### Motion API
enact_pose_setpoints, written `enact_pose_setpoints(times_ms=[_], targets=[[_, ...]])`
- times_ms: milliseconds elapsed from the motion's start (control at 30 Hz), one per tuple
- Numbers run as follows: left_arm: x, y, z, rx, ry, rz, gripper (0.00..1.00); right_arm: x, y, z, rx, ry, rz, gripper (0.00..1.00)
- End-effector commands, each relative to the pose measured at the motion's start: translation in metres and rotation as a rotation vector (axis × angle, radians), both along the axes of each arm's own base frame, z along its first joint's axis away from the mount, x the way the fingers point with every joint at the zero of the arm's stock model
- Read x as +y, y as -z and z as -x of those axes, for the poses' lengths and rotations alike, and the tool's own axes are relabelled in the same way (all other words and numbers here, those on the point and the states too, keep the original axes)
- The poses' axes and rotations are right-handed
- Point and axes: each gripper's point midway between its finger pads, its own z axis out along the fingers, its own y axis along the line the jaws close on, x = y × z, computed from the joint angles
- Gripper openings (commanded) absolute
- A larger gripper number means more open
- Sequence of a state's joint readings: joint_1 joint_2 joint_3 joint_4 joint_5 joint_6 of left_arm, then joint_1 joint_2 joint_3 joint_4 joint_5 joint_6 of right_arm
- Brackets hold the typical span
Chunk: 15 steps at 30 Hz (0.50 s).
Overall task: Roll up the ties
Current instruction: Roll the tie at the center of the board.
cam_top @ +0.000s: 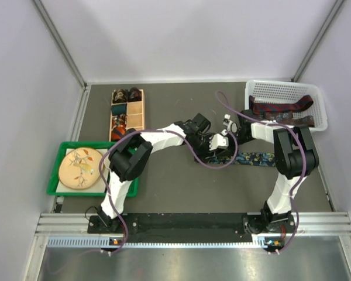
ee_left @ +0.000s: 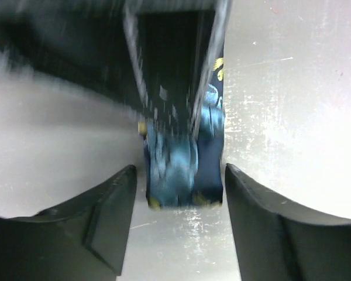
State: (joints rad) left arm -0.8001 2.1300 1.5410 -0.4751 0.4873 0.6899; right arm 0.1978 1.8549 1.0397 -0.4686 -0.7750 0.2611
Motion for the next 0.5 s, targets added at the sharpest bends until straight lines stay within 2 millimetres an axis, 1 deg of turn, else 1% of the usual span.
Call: enact_pose_setpoints(times_ms=[0, 33, 67, 100, 133, 167, 200, 233, 267, 300, 400, 467], targets=[[0.016, -0.008, 0.002, 0.068, -0.06, 0.065, 0.69, -0.036, 0.023, -0.003, -0.037, -0.002, 0.223, 0.0], [0.016, -0.009, 0.008, 0.089, -0.065, 0.1, 0.73, -0.04, 0.023, -0.004, -0.044, 0.002, 0.246, 0.0], [0.008, -0.019, 0.0, 0.049, -0.064, 0.164, 0.76, -0.042, 0.023, -0.005, -0.047, 0.002, 0.26, 0.0], [0.006, -0.033, -0.004, 0.019, -0.065, 0.214, 0.78, -0.044, 0.024, -0.004, -0.047, 0.001, 0.271, 0.0], [0.01, -0.028, 0.003, 0.037, -0.067, 0.227, 0.79, -0.046, 0.023, -0.007, -0.06, 0.004, 0.287, 0.0], [0.004, -0.035, 0.0, 0.011, -0.053, 0.281, 0.8, -0.048, 0.024, -0.005, -0.048, 0.0, 0.299, 0.0], [0.003, -0.037, 0.001, 0.007, -0.048, 0.302, 0.8, -0.05, 0.024, -0.005, -0.048, 0.001, 0.312, 0.0], [0.004, -0.032, 0.005, 0.023, -0.049, 0.308, 0.81, -0.053, 0.024, -0.006, -0.05, 0.003, 0.33, 0.0], [0.0, -0.035, 0.005, 0.023, -0.038, 0.341, 0.81, -0.054, 0.025, -0.005, -0.048, -0.004, 0.342, 0.0], [-0.003, -0.03, 0.005, 0.023, -0.035, 0.356, 0.81, -0.055, 0.024, -0.005, -0.05, -0.006, 0.352, 0.0], [-0.014, -0.03, 0.003, 0.049, -0.047, 0.416, 0.82, -0.059, 0.024, -0.004, -0.062, -0.021, 0.399, 0.0], [-0.025, -0.033, -0.003, 0.04, -0.047, 0.47, 0.83, -0.058, 0.024, -0.002, -0.064, -0.04, 0.408, 0.0]])
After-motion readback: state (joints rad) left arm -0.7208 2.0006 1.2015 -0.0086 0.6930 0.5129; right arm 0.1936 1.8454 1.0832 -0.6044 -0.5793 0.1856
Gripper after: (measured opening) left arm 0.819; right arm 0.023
